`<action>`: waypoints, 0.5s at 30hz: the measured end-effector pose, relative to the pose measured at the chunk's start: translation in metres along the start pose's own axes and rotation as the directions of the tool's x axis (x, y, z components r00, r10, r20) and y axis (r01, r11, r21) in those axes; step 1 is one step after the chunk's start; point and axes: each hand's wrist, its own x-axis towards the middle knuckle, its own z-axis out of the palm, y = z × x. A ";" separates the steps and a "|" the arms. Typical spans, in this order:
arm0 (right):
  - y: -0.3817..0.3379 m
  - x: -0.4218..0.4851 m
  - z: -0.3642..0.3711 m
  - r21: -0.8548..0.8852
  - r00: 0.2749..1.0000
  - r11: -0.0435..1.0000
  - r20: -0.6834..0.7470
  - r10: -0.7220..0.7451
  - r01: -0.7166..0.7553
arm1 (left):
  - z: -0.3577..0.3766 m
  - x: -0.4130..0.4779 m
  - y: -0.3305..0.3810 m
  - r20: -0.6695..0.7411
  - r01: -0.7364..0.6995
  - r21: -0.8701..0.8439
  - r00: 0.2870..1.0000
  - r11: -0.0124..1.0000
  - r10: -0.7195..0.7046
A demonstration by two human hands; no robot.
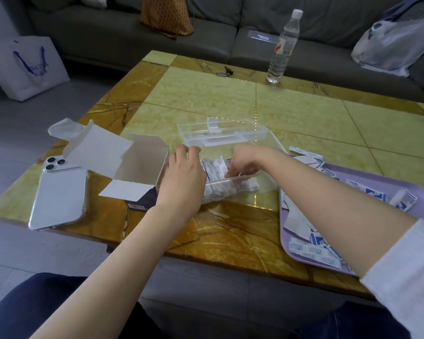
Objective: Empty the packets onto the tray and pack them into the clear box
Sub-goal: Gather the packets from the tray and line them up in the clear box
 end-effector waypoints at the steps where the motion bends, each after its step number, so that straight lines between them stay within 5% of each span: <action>1: 0.000 0.000 0.000 -0.007 1.000 1.000 0.006 0.013 -0.013 | 0.000 0.000 0.000 0.000 0.001 -0.005 1.000 1.000 -0.001; 15: 0.005 0.004 0.008 0.185 0.985 0.982 -0.173 -0.010 0.042 | 0.001 0.000 0.001 -0.024 0.000 -0.023 1.000 1.000 0.000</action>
